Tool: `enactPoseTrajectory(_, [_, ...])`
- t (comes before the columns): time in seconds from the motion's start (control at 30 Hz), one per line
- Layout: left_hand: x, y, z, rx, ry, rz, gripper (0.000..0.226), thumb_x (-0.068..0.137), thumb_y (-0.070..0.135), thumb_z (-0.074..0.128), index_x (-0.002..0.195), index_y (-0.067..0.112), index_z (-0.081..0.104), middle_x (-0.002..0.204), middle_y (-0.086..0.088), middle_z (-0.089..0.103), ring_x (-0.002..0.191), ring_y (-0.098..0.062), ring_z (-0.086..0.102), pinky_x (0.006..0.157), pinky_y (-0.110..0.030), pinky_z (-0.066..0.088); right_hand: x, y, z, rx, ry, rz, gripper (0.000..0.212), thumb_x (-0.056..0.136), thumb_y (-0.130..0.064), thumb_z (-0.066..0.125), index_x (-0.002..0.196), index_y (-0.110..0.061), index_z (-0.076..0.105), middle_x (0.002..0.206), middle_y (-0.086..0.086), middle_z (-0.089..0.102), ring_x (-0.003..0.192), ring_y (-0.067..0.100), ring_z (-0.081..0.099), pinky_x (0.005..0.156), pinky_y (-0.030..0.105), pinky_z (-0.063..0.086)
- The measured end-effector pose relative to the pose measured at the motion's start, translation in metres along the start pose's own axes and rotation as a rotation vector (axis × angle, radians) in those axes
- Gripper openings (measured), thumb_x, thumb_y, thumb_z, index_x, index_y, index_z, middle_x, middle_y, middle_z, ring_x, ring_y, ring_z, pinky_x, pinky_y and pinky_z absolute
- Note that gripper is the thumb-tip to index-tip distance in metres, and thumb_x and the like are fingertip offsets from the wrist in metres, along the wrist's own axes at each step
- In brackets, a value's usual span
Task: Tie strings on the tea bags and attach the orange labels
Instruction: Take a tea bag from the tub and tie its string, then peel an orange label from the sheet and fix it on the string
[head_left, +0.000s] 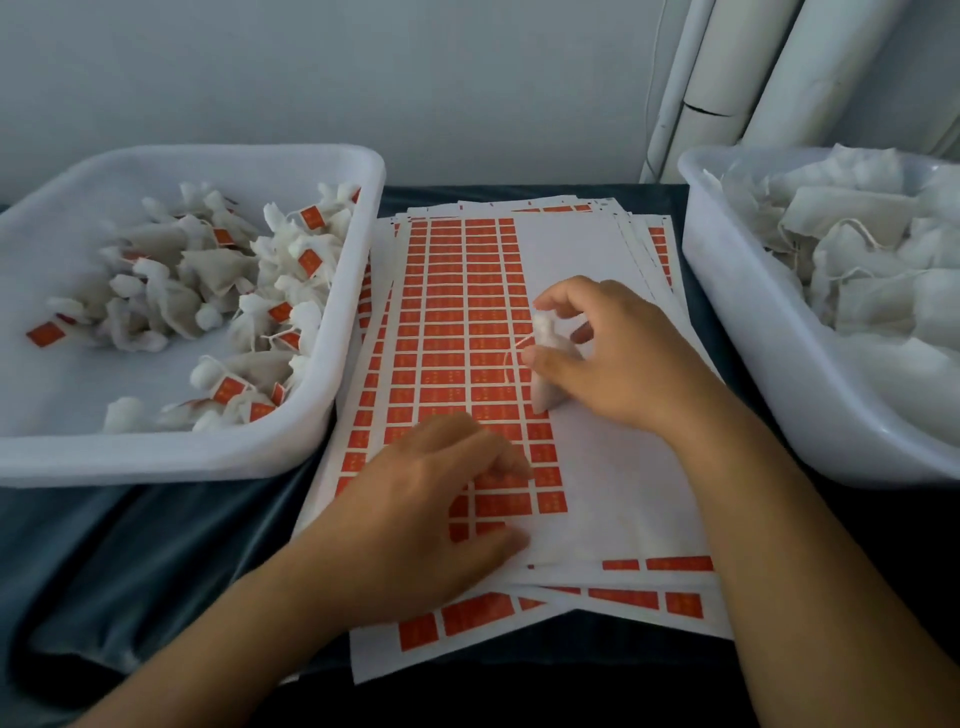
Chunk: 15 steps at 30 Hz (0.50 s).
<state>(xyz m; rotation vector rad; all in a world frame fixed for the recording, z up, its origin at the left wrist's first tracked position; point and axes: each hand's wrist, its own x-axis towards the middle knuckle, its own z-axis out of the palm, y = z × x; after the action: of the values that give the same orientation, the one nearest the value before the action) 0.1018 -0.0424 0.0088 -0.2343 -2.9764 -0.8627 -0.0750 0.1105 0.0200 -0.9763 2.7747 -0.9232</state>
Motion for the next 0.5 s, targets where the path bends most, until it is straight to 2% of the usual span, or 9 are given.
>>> enactPoseTrajectory(0.07, [-0.012,-0.001,0.003,0.032,-0.037,0.019,0.044,0.085,0.066,0.063,0.125,0.052,0.05,0.125,0.036,0.046,0.119,0.011,0.046,0.098,-0.01,0.041,-0.009,-0.001,-0.002,-0.008,0.069,0.011,0.048,0.092,-0.05,0.069,0.134,-0.039,0.048,0.144,-0.011,0.051,0.117,0.009,0.055,0.088,0.023,0.041])
enactPoseTrajectory(0.13, [-0.019,-0.002,0.005,0.089,-0.017,0.04,0.048,0.085,0.068,0.059,0.129,0.053,0.047,0.128,0.036,0.043,0.12,0.011,0.044,0.102,-0.012,0.037,-0.019,-0.003,-0.002,0.017,0.138,0.012,0.048,0.093,-0.05,0.068,0.135,-0.039,0.048,0.145,-0.011,0.051,0.117,0.006,0.053,0.088,0.022,0.04])
enactPoseTrajectory(0.33, [-0.023,0.002,0.008,0.2,0.04,0.098,0.041,0.093,0.065,0.05,0.128,0.045,0.053,0.128,0.025,0.051,0.116,0.004,0.049,0.099,-0.015,0.042,-0.054,-0.011,0.003,0.083,0.201,-0.012,0.038,0.095,-0.05,0.064,0.13,-0.038,0.054,0.136,-0.015,0.056,0.106,0.001,0.054,0.076,0.007,0.039])
enactPoseTrajectory(0.43, [-0.025,0.002,0.007,0.177,0.093,0.112,0.032,0.095,0.058,0.056,0.12,0.04,0.061,0.12,0.022,0.057,0.108,0.003,0.055,0.094,-0.016,0.049,-0.075,-0.019,0.001,0.129,0.229,0.0,0.026,0.096,-0.047,0.061,0.119,-0.033,0.059,0.119,-0.019,0.062,0.096,-0.001,0.06,0.073,0.006,0.045])
enactPoseTrajectory(0.5, [-0.026,0.002,0.007,0.163,0.149,0.126,0.024,0.096,0.052,0.059,0.113,0.036,0.065,0.114,0.02,0.059,0.104,0.002,0.057,0.091,-0.018,0.052,-0.094,-0.025,-0.004,0.237,0.23,-0.013,0.019,0.095,-0.047,0.058,0.102,-0.03,0.063,0.094,-0.019,0.067,0.085,0.0,0.064,0.066,0.01,0.051])
